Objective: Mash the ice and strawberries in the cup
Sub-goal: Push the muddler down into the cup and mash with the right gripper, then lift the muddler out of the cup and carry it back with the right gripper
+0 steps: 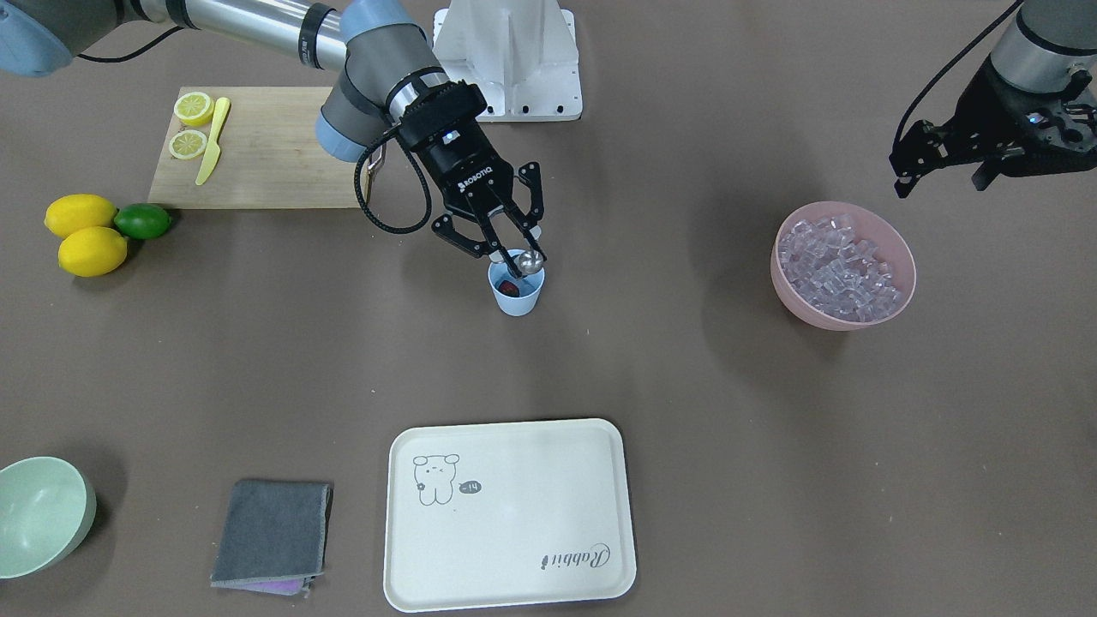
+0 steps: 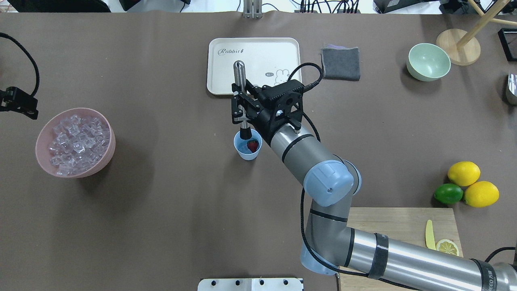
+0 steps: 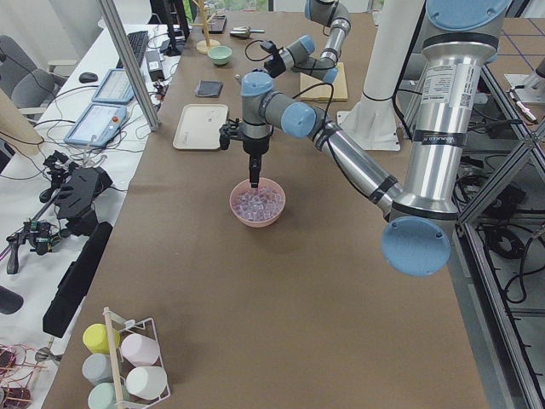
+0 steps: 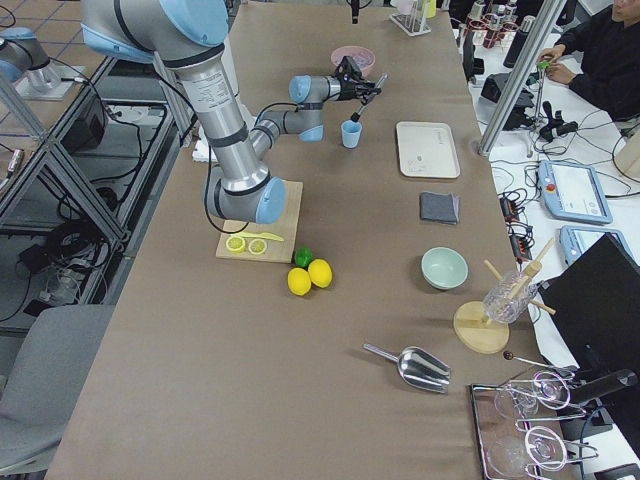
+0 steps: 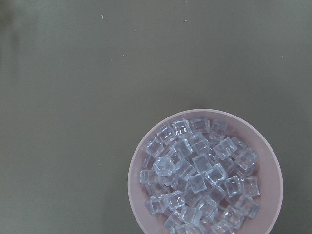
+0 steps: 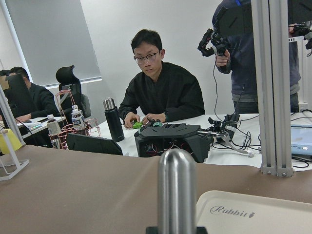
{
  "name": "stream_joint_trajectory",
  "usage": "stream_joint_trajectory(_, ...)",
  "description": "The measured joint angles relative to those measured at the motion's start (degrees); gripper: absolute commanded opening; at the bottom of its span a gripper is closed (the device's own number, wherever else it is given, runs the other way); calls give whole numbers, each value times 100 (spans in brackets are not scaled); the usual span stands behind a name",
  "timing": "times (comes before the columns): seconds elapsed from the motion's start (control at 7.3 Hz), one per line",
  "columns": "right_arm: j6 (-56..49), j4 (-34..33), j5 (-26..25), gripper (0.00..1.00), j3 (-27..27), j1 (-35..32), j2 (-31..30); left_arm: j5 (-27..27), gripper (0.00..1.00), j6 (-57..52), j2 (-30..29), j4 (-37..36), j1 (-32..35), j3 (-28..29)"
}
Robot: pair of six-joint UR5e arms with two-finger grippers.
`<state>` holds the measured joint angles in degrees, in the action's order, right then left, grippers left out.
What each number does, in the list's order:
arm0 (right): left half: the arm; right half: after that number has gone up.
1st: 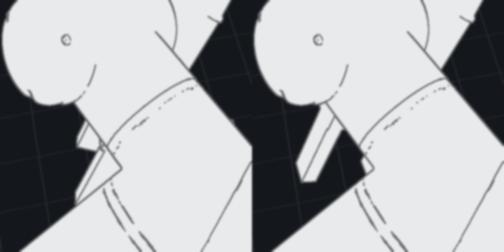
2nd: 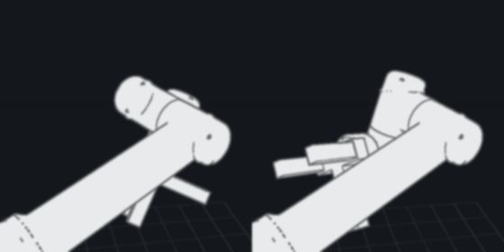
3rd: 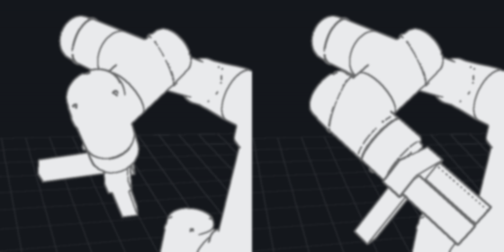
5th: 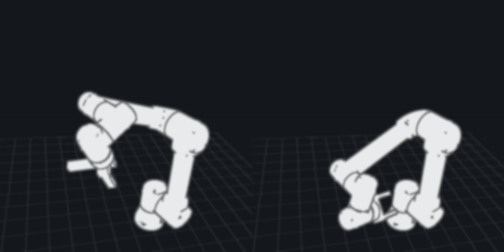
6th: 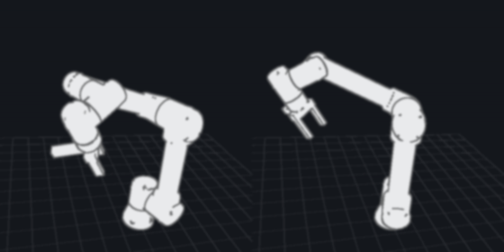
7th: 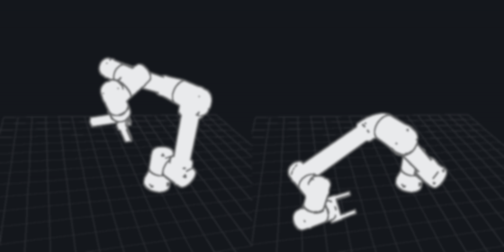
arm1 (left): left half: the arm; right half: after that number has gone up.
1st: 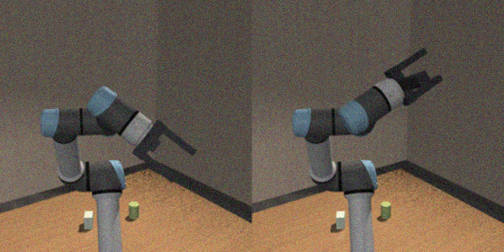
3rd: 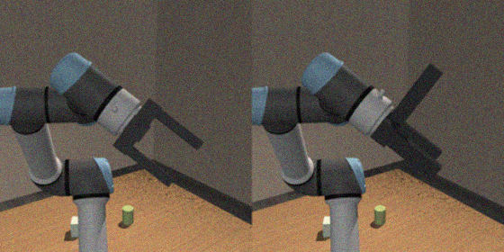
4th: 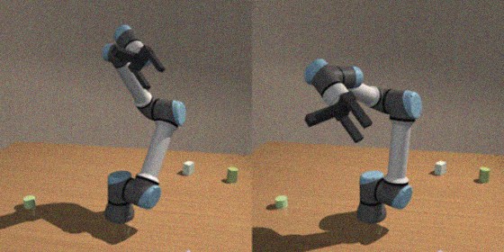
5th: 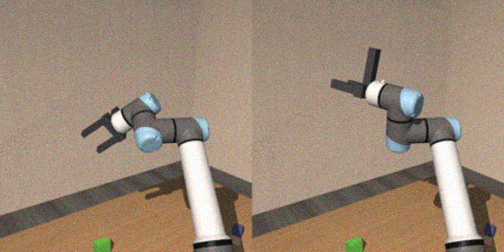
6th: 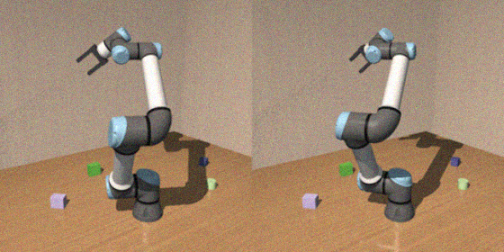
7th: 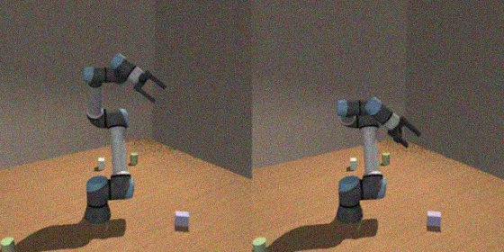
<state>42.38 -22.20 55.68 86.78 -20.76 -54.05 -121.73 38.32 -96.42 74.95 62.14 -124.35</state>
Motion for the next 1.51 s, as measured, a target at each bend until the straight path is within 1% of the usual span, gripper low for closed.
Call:
stream_joint_trajectory(0.27,4,343,-158,0,-361,90,-17,0,98,0,0,-6,0,-28)
stream_joint_trajectory(0.55,1,753,-205,0,-753,125,5,0,98,0,0,-6,2,-42)
stream_joint_trajectory(0.82,-1,844,-204,0,-869,184,15,0,98,0,2,-18,7,-57)
stream_joint_trajectory(1.1,-50,822,-195,0,-803,180,112,0,98,4,8,-23,12,-65)
stream_joint_trajectory(1.51,-219,84,-101,0,-150,7,390,0,98,6,19,-24,26,-89)
